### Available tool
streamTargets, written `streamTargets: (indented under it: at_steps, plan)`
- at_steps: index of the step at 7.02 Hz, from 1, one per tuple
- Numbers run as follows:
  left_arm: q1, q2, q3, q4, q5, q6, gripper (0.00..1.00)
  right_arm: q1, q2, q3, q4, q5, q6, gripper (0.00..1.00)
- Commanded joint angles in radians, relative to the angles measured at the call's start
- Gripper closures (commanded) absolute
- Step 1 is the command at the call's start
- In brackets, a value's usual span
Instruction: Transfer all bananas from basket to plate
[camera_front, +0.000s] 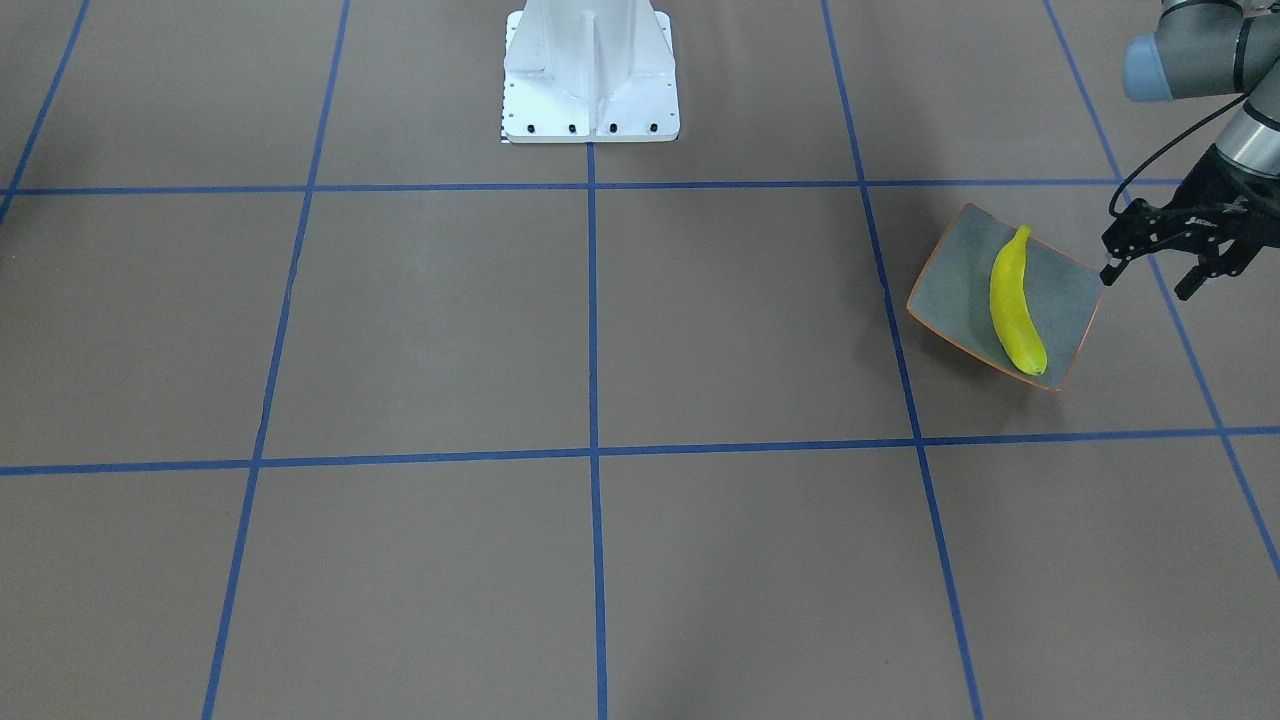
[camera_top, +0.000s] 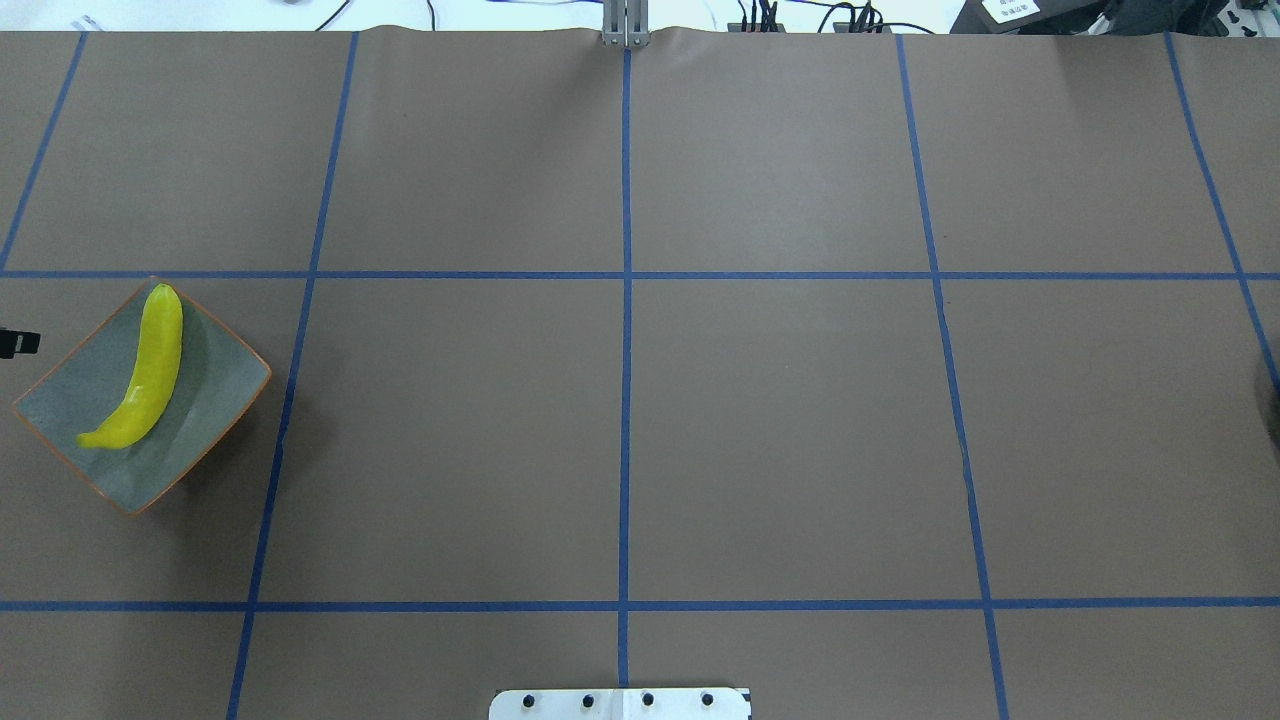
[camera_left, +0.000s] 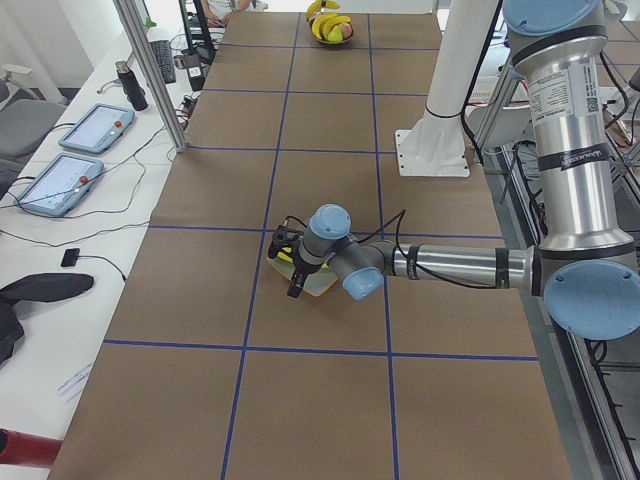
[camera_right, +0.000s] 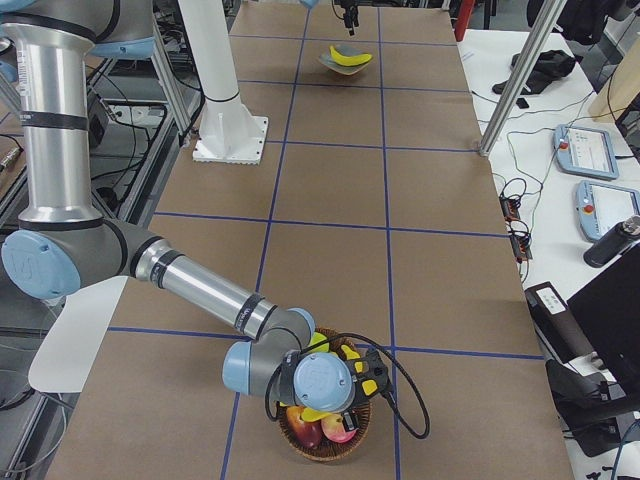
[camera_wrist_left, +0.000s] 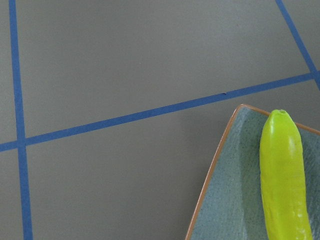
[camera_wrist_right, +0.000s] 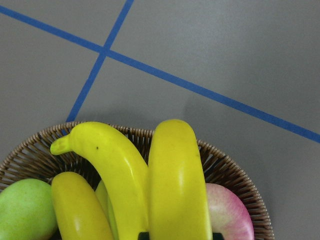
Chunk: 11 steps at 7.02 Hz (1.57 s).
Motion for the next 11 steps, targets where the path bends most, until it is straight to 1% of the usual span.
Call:
streamTargets:
  at_steps: [1, 2, 3, 4, 6, 7, 8, 9, 10, 11]
  plan:
    - [0.002, -0.007, -0.005, 0.0, -0.005, -0.017, 0.01, 0.022, 0.01, 0.119, -0.172, 0.051, 0.016, 1.0]
    - [0.002, -0.013, -0.016, -0.002, -0.008, -0.063, 0.01, 0.021, 0.02, 0.146, -0.22, 0.136, 0.089, 1.0]
    - [0.004, -0.058, -0.014, -0.002, -0.025, -0.182, 0.01, 0.012, 0.026, 0.179, -0.216, 0.216, 0.247, 1.0]
    - [0.007, -0.094, -0.014, -0.002, -0.028, -0.277, 0.01, -0.031, 0.026, 0.241, -0.214, 0.267, 0.383, 1.0]
    - [0.007, -0.189, -0.011, 0.0, -0.076, -0.47, 0.01, -0.123, 0.028, 0.366, -0.206, 0.365, 0.653, 1.0]
    - [0.012, -0.223, -0.01, 0.001, -0.077, -0.518, 0.01, -0.178, 0.034, 0.427, -0.2, 0.376, 0.762, 1.0]
    - [0.021, -0.253, 0.001, 0.003, -0.076, -0.56, 0.01, -0.201, 0.087, 0.449, -0.199, 0.375, 0.869, 1.0]
    - [0.028, -0.256, 0.002, 0.003, -0.076, -0.565, 0.01, -0.226, 0.129, 0.455, -0.199, 0.362, 0.946, 1.0]
    - [0.036, -0.256, 0.004, 0.004, -0.074, -0.565, 0.01, -0.27, 0.169, 0.473, -0.197, 0.3, 1.043, 1.0]
    - [0.041, -0.257, 0.006, 0.004, -0.074, -0.565, 0.01, -0.334, 0.196, 0.516, -0.188, 0.214, 1.191, 1.0]
